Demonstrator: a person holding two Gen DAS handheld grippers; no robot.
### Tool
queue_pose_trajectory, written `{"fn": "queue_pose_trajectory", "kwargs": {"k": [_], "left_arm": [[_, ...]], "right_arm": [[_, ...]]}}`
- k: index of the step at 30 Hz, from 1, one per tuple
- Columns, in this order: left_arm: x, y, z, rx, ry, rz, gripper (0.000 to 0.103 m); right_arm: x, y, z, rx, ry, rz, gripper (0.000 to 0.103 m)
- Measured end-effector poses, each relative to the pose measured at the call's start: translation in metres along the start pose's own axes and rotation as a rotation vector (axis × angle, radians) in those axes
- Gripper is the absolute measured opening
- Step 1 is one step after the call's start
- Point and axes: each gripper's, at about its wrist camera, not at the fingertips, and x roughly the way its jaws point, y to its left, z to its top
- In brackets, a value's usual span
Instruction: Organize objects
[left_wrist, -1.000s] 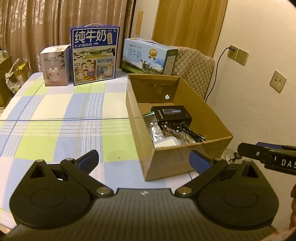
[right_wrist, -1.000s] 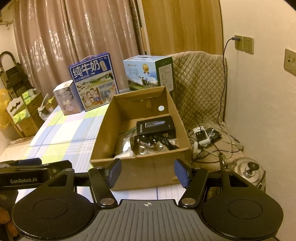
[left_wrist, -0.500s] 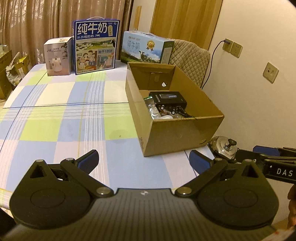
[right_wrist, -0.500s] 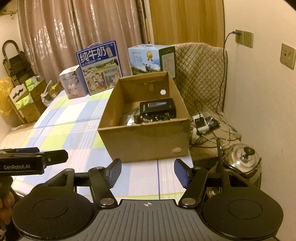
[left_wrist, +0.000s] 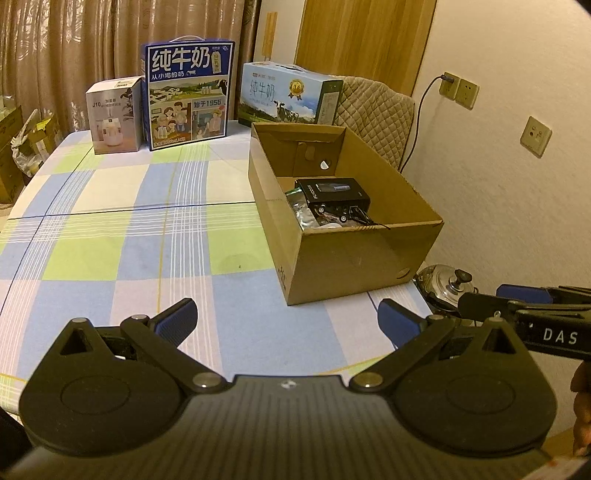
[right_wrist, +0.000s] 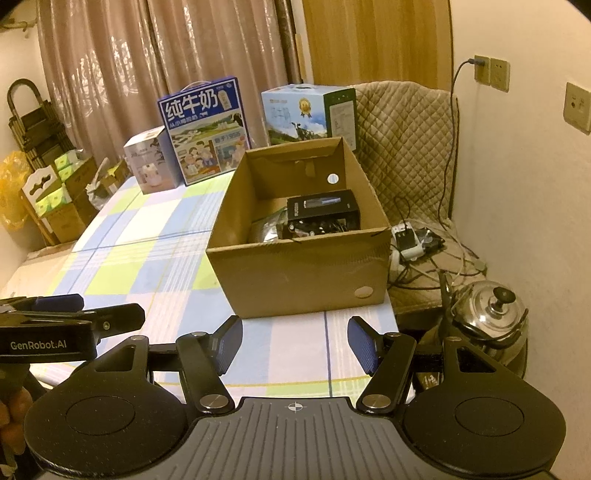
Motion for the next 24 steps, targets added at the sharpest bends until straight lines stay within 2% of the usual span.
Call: {"fn": "queue_pose_trajectory", "kwargs": {"k": [24], "left_arm": [[0.0000, 0.0006, 0.0018, -0.003, 0.001, -0.004, 0.102]], "right_arm": [[0.0009, 0.0039, 0.0029, -0.008, -0.002, 0.002, 0.060]]}}
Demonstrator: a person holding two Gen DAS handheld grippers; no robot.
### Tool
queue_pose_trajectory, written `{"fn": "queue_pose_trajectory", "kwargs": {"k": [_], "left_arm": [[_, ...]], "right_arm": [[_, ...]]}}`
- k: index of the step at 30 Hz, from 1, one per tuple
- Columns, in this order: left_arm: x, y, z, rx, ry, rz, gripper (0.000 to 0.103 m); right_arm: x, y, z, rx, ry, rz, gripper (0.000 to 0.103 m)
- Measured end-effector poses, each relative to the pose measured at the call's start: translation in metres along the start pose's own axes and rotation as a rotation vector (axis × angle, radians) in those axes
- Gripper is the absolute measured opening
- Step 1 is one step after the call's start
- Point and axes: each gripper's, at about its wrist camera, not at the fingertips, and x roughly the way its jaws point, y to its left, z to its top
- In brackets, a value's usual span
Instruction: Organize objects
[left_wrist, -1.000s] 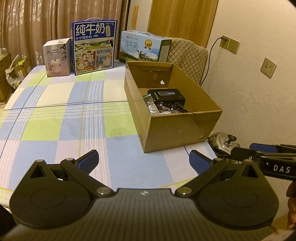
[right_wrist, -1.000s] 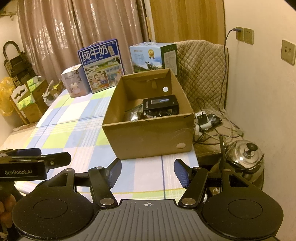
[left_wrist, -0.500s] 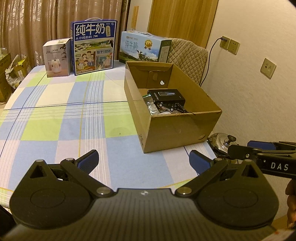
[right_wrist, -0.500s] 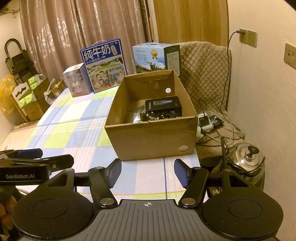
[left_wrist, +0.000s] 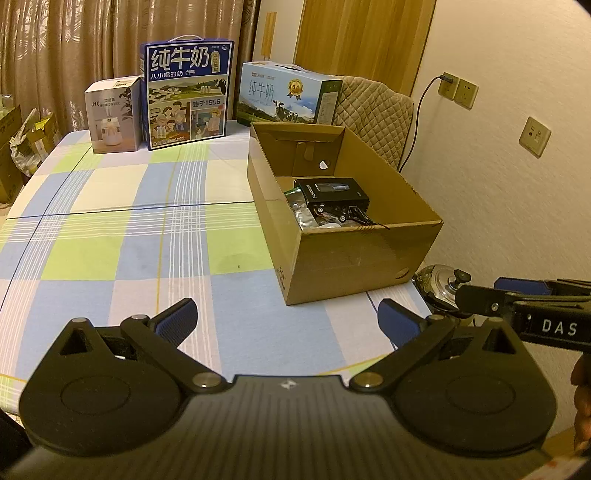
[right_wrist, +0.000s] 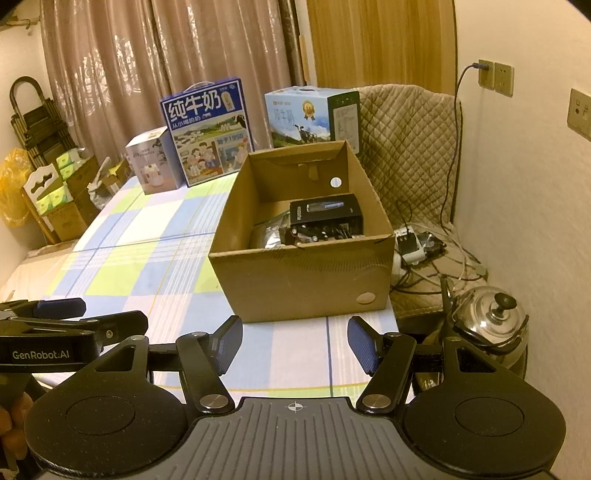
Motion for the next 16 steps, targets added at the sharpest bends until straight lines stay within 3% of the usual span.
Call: {"fn": "queue_pose_trajectory", "kwargs": {"k": [16], "left_arm": [[-0.0035, 0.0024, 0.0017, -0.013, -0.017, -0.020, 0.102]], "right_arm": [[-0.0007, 0.0014, 0.0014, 0.001, -0.002, 0.001, 0.060]]}}
